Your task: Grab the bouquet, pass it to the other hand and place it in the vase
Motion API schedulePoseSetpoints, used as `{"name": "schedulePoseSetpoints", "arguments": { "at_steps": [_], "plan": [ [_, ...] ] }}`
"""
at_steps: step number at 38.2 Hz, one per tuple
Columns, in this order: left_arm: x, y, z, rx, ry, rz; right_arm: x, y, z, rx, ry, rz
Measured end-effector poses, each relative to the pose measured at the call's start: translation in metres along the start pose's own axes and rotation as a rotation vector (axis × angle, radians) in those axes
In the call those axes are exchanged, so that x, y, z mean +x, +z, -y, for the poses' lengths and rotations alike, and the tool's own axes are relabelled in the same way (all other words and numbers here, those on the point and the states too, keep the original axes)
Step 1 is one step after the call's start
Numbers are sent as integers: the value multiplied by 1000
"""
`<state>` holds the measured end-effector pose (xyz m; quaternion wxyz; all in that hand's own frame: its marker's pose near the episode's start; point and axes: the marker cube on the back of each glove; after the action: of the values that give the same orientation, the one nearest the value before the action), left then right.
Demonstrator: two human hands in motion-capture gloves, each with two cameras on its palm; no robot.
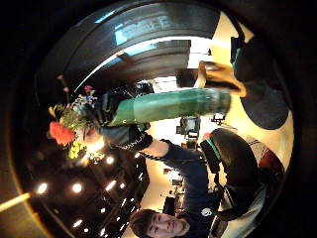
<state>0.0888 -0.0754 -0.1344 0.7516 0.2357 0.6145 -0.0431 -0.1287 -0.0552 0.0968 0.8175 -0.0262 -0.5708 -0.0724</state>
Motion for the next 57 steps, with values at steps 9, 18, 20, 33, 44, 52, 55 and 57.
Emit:
{"name": "schedulePoseSetpoints", "arguments": {
  "at_steps": [9,18,20,33,44,52,55,57],
  "plan": [
    [9,-37,47,272,73,-22,-27,-8,-4,33,24,100],
    [20,-83,67,534,57,-4,-13,-14,5,87,55,80],
    [22,-90,67,573,57,4,-10,-16,6,92,61,76],
    [-4,-125,82,675,-13,43,2,-29,4,141,82,60],
    [-86,-136,83,426,-132,116,16,-34,4,134,88,76],
    [-250,-155,13,-300,-410,386,48,-54,2,148,97,50],
    [-288,-166,-14,-336,-418,395,64,-65,3,180,117,45],
    [-301,-170,-25,-338,-409,404,75,-72,4,213,123,30]
  ]
}}
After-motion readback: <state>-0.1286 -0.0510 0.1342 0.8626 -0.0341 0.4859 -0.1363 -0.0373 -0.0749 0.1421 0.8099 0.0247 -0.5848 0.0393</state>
